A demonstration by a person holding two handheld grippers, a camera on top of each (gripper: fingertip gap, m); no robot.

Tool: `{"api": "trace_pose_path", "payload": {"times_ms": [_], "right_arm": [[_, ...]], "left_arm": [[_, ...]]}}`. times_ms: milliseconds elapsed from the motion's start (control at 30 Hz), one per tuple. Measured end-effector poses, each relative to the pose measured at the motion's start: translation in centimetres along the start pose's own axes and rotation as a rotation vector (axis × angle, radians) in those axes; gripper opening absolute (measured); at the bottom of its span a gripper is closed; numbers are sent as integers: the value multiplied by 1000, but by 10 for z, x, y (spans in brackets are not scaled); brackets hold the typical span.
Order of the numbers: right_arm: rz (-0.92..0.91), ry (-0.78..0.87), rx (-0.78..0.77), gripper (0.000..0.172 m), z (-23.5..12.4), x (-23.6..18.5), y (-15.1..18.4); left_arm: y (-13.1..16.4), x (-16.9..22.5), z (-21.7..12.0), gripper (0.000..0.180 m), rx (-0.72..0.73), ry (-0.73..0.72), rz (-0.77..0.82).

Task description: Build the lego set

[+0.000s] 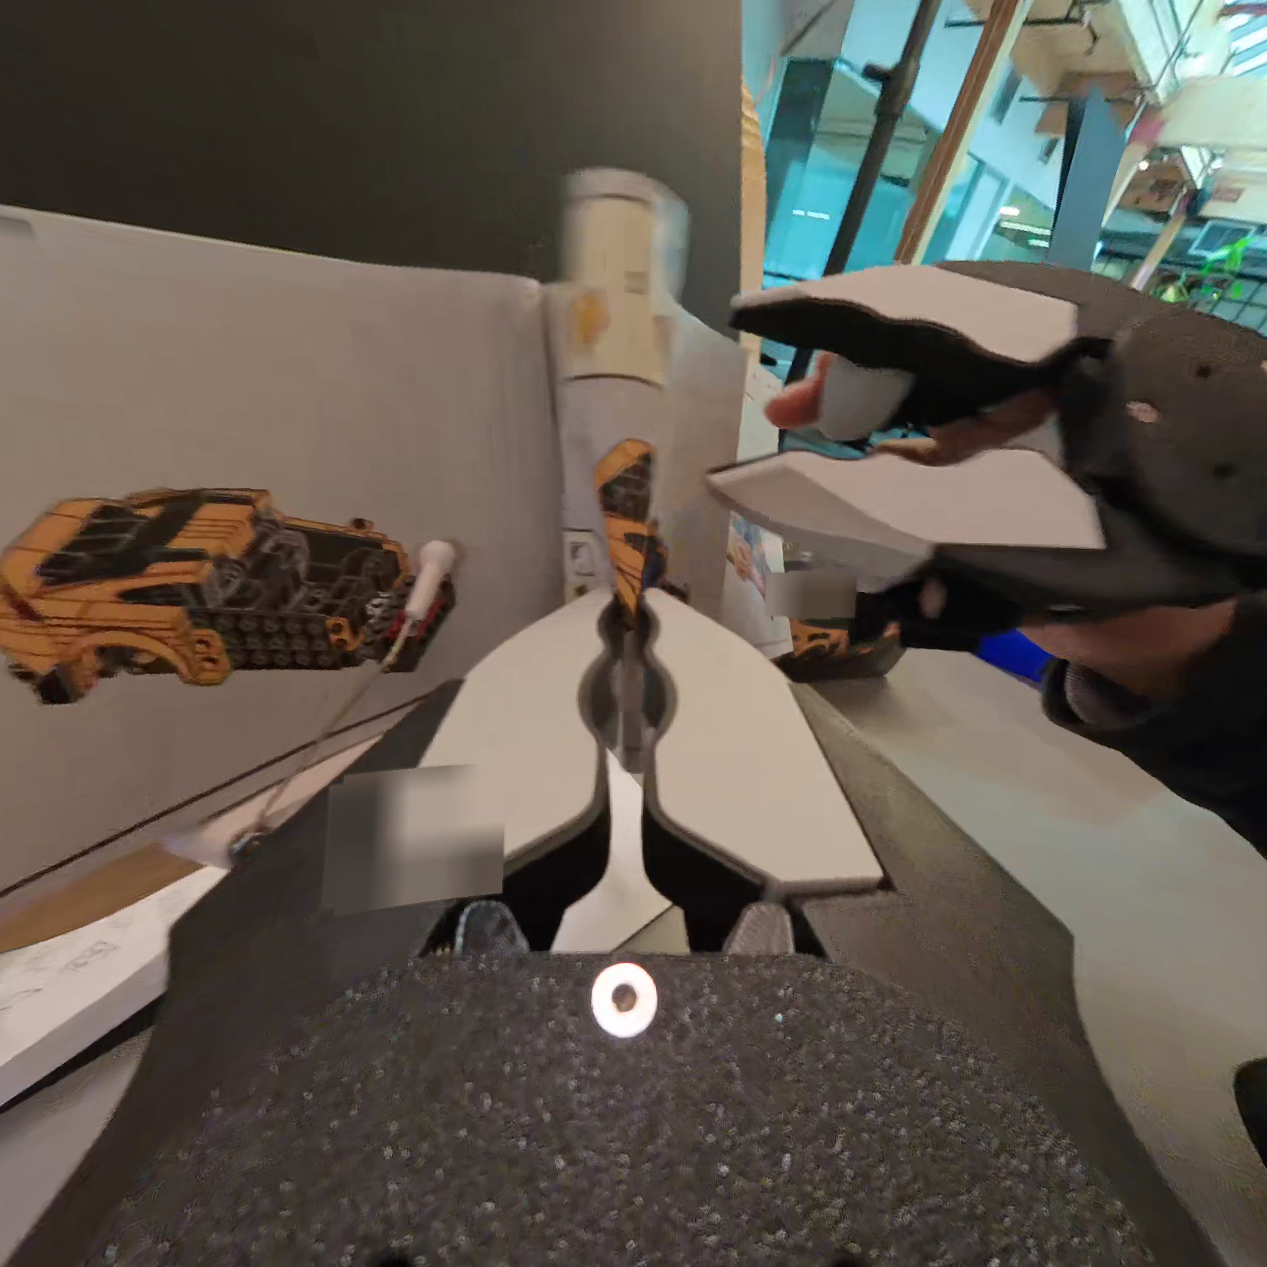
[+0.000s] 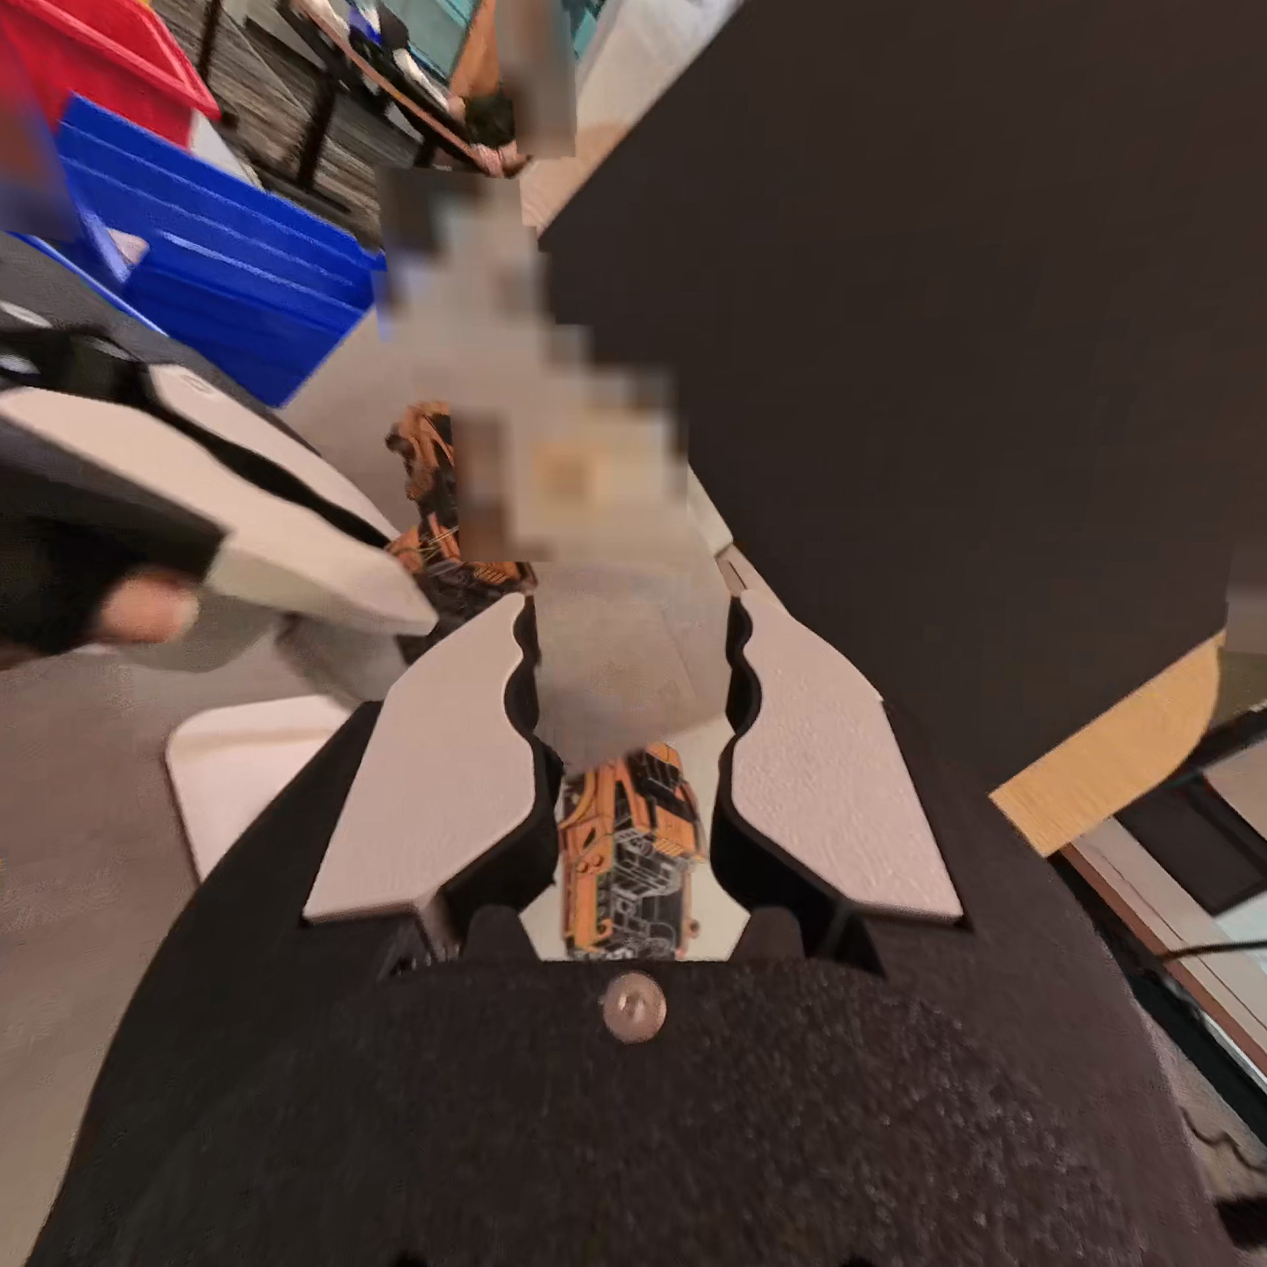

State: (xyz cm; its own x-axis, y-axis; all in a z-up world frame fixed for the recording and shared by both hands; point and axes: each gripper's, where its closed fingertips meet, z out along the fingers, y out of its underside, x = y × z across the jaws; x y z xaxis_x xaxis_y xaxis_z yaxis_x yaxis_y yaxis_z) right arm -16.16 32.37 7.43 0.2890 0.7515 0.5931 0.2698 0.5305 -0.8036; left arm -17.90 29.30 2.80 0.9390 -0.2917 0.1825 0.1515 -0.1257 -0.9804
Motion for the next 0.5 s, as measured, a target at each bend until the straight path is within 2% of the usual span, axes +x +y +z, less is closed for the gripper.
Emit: {"api": "trace_pose_path", "payload": {"times_ms": [100, 167, 267, 333, 500], "right_arm": [[84, -37, 97, 46, -26, -7, -10], [78, -105, 109, 36, -40, -26, 1], [-119, -141, -9, 29, -38, -61, 39], [-179, -117, -52, 27, -28, -71, 47], [-207, -38, -293, 21, -7, -46, 74]], "left_arm": [[1, -15, -9, 0, 16, 0, -65], [4, -27, -13, 0, 26, 15, -157], [2, -36, -17, 0, 79, 98, -320], [2, -37, -16, 0, 106, 149, -421], [2, -35, -16, 0, 131, 184, -456]]}}
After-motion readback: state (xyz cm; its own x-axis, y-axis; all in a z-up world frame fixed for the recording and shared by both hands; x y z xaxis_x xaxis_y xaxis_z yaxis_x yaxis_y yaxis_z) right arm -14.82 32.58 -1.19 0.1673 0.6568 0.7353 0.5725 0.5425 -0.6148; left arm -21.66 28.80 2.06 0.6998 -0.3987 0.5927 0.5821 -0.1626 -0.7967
